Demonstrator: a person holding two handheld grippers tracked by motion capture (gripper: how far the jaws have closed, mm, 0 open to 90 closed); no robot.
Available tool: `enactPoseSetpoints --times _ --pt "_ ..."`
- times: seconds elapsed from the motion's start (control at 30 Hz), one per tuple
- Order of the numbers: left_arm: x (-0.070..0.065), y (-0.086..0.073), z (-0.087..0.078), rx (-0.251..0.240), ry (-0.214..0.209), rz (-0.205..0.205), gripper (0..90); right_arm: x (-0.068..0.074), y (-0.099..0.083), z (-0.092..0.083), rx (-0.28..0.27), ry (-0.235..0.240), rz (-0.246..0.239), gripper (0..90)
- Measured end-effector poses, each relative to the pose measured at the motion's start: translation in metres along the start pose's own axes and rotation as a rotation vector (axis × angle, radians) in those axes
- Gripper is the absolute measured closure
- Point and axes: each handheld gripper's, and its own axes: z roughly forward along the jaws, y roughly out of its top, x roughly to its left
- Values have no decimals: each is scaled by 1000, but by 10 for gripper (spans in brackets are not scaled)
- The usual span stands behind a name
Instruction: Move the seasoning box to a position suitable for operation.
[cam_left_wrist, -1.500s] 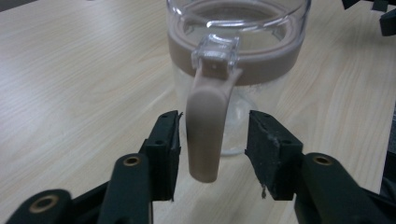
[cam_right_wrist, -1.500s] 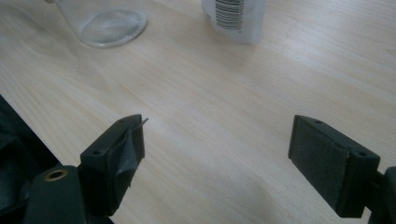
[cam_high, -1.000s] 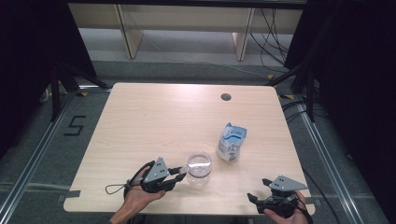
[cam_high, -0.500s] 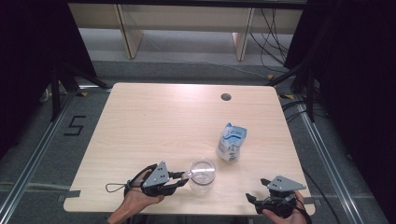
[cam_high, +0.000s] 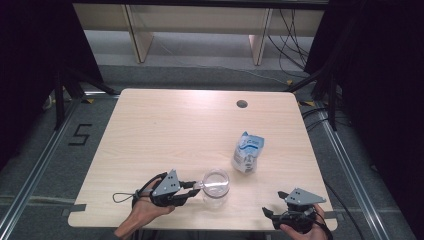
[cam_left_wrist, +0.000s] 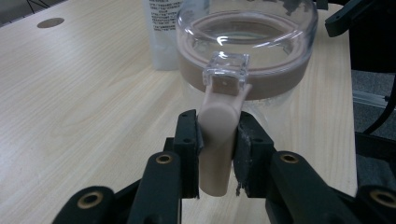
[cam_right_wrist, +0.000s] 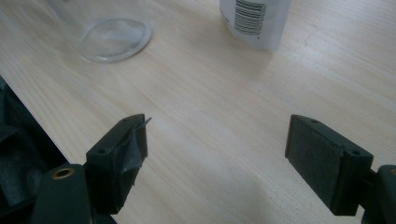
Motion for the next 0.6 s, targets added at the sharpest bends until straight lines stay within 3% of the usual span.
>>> enactPoseSetpoints --times 0.17,0.27,0.3,0.37,0.47,0.5,0.57,0.6 --pt "2 -1 0 0 6 0 706 0 0 0 -9 -3 -20 224" --pt "0 -2 -1 1 20 -32 659 0 0 2 -7 24 -20 225" --pt "1 -2 -2 12 25 -14 633 -1 1 1 1 35 -22 228" --pt "0 -2 -4 2 27 -47 580 0 1 1 -1 37 -25 232" --pt "1 -2 -9 -2 36 -60 505 0 2 1 -6 35 -23 234" --pt "-1 -2 -10 -3 37 -88 486 0 2 0 -8 39 -15 237" --pt "-3 -2 -12 -16 24 -102 459 1 2 0 -13 48 -25 243" --pt "-3 0 -14 -9 29 -87 446 1 2 0 -14 46 -25 243"
